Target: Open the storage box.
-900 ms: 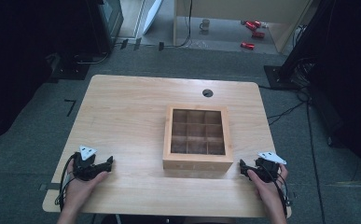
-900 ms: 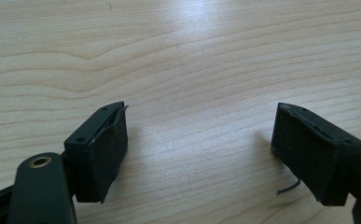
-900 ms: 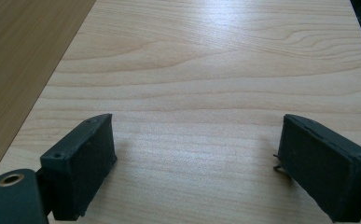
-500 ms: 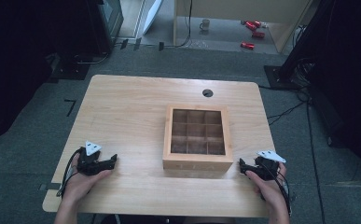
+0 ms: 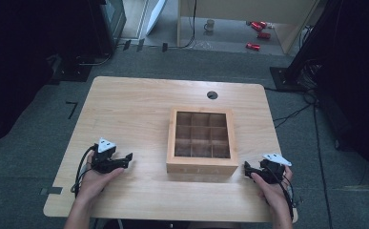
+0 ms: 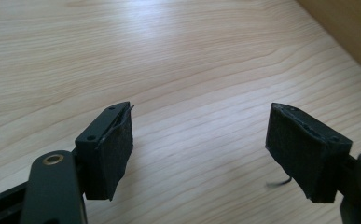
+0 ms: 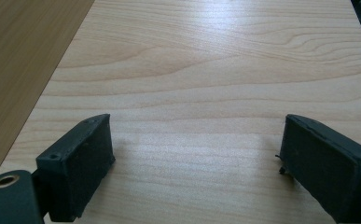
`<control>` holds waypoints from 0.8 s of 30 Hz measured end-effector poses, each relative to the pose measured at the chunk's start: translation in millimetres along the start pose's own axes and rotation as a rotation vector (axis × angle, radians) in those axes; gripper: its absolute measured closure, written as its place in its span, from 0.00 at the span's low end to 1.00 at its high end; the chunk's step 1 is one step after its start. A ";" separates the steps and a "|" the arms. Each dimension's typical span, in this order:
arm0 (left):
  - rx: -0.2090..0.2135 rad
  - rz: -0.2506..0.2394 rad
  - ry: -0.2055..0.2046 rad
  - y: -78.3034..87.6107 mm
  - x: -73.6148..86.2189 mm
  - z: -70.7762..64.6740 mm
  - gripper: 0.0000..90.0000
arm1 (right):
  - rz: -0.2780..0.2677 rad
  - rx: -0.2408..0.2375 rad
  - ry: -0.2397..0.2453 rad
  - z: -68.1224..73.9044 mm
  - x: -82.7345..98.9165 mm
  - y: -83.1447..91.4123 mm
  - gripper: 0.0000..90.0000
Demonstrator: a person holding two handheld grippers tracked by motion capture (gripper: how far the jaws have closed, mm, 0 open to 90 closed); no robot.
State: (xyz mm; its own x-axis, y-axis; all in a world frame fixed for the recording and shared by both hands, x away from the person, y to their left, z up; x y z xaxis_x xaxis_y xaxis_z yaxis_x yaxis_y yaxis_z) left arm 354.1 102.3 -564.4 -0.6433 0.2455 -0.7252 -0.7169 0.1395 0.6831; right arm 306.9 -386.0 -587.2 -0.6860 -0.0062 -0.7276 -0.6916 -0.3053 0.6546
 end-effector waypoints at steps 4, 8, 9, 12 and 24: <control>0.046 -0.017 -0.008 6.5 -4.6 -21.2 0.28 | 0.001 0.001 -0.003 0.1 0.1 0.0 0.10; 0.094 -0.050 -0.021 16.8 -12.8 -40.0 0.28 | 0.001 0.001 -0.002 0.2 0.5 0.5 0.10; 0.112 -0.059 -0.018 19.9 -14.8 -44.4 0.29 | 0.001 0.001 -0.003 0.2 0.7 0.9 0.10; 0.150 -0.074 -0.029 27.0 -17.9 -56.6 0.29 | 0.000 0.002 -0.004 -0.3 0.3 0.6 0.10; 0.243 -0.091 -0.097 40.7 -17.5 -101.6 0.28 | -0.021 -0.022 -0.058 6.4 -9.0 5.5 0.15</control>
Point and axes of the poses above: each handheld gripper's, and its own axes: y roughly backward along the jaws, x roughly out of its underside, z roughly to its left, the point moved 9 cm from there along -y, roughly forward along the jaws, and after that the axes turned 15 degrees about -x, right-handed, at the moved point
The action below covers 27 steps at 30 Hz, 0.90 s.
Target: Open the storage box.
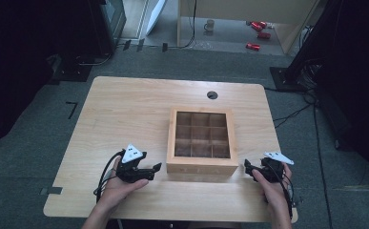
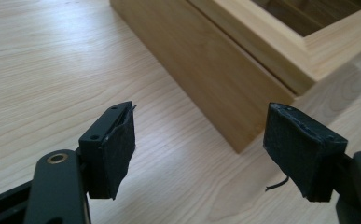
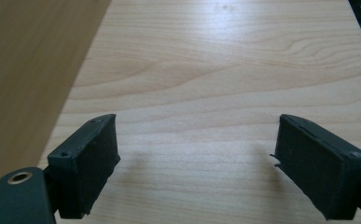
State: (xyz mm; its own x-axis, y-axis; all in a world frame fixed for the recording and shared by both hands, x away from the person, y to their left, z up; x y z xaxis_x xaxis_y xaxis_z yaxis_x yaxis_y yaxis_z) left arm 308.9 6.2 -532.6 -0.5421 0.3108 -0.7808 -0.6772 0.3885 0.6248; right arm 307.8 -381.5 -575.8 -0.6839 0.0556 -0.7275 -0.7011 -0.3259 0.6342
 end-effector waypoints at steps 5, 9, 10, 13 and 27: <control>0.035 -0.006 -0.005 0.4 -0.4 -13.9 0.31 | -0.026 -0.005 -0.001 7.9 -6.1 6.3 0.15; 0.051 -0.002 -0.008 -2.4 0.9 -23.5 0.36 | -0.049 -0.012 -0.005 11.0 -9.7 14.1 0.15; 0.051 -0.002 -0.008 -3.2 1.0 -25.3 0.38 | -0.056 -0.015 -0.006 11.3 -10.8 16.5 0.15; 0.061 -0.008 0.002 -3.9 -0.1 -29.3 0.44 | -0.083 -0.028 -0.008 13.8 -14.8 24.5 0.15; 0.095 -0.007 -0.013 -5.5 0.1 -43.9 0.68 | -0.144 -0.166 0.060 37.3 -23.3 35.4 0.15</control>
Point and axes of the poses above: each handheld gripper's, and its own axes: y roughly backward along the jaws, x roughly out of its underside, z roughly to its left, the point moved 9 cm from there along -y, roughly forward along the jaws, and after that the axes turned 15 degrees about -x, right-handed, at the moved point
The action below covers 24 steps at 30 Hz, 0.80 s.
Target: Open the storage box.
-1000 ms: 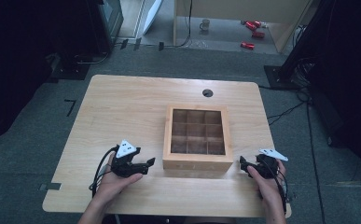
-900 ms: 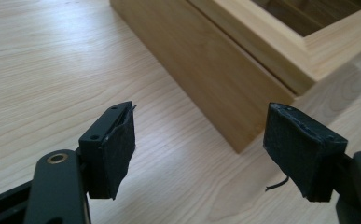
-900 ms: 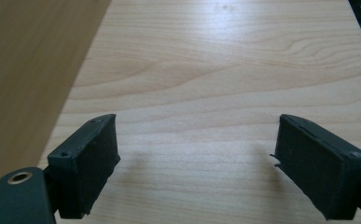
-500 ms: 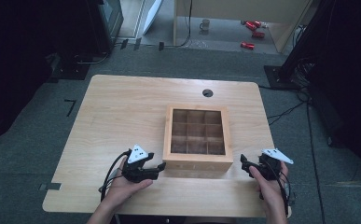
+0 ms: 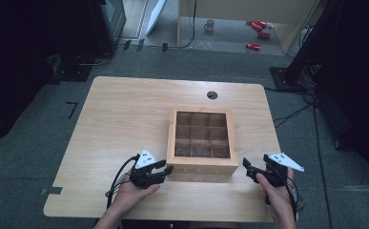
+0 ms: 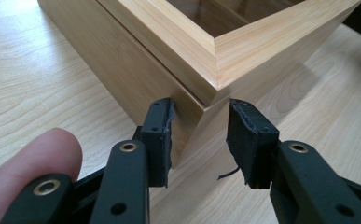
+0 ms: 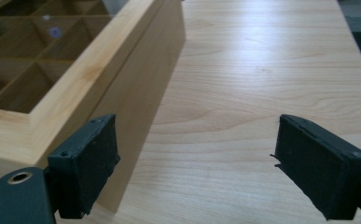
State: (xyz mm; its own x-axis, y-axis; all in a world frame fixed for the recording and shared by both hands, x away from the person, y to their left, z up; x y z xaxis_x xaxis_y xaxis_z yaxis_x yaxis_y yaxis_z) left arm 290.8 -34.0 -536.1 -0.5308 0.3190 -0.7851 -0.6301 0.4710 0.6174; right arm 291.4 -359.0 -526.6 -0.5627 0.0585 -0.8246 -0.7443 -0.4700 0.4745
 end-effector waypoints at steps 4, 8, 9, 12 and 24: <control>0.018 0.006 0.011 0.3 -0.1 1.1 0.69 | 0.018 -0.042 0.024 7.3 0.4 -1.4 0.14; 0.021 0.001 0.014 2.8 -1.7 1.5 0.71 | 0.022 -0.107 0.052 19.0 0.1 1.6 0.14; 0.025 -0.003 0.020 3.8 -2.8 1.3 0.71 | 0.022 -0.107 0.052 19.0 0.1 1.6 0.14; 0.026 -0.010 0.030 6.1 -5.6 2.4 0.73 | 0.009 -0.141 0.062 23.2 -1.6 5.3 0.13; 0.013 -0.010 0.030 6.9 -6.5 2.3 0.74 | 0.035 -0.247 0.126 43.0 4.8 -0.4 0.12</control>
Point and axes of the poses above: each handheld gripper's, and its own axes: y roughly backward along the jaws, x roughly out of its underside, z roughly to its left, the point moved 9 cm from there along -y, roughly forward along the jaws, and after that the axes turned 15 degrees about -x, right-handed, at the moved point
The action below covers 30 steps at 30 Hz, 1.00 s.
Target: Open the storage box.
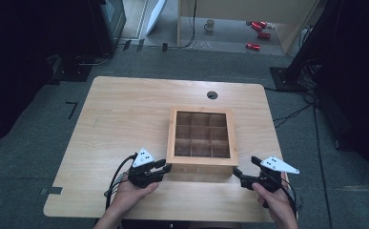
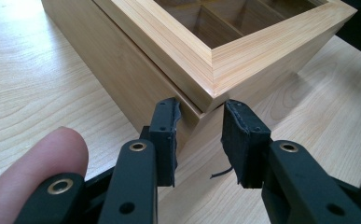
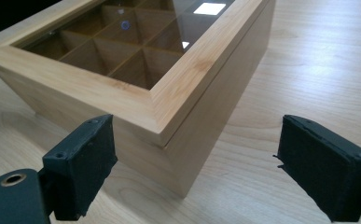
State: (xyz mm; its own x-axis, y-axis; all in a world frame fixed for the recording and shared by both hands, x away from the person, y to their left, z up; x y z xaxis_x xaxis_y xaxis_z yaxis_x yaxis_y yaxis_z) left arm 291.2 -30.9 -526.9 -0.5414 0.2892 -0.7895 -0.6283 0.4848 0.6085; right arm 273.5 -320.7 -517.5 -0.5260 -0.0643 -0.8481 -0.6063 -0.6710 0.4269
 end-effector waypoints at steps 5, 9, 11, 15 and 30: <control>0.001 -0.001 0.000 0.8 -1.0 -0.1 0.74 | 0.035 -0.002 0.011 1.2 6.7 -11.4 0.12; 0.002 -0.001 0.003 1.2 -1.4 -0.2 0.74 | 0.043 0.017 0.006 -0.9 8.6 -16.9 0.14; 0.002 -0.002 0.003 1.3 -1.6 -0.3 0.74 | 0.045 0.015 0.006 -0.9 9.2 -17.9 0.15; 0.004 -0.004 0.006 1.7 -2.1 -0.2 0.74 | 0.047 0.025 -0.005 -2.4 9.9 -19.1 0.16; 0.031 -0.007 -0.001 4.1 -3.0 1.9 0.64 | 0.029 0.050 0.037 1.1 5.7 -19.7 0.18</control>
State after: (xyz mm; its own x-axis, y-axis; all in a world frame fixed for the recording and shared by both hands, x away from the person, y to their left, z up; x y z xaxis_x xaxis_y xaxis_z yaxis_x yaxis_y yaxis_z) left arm 291.3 -28.3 -522.2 -0.5365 0.2859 -0.7940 -0.6146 0.5123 0.5998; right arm 281.8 -307.1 -530.4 -0.5217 -0.1106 -0.8459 -0.6209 -0.6308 0.4654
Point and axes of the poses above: each handheld gripper's, and its own axes: y roughly backward along the jaws, x roughly out of its underside, z roughly to its left, the point moved 9 cm from there along -y, roughly forward along the jaws, and after that the axes turned 15 degrees about -x, right-handed, at the moved point
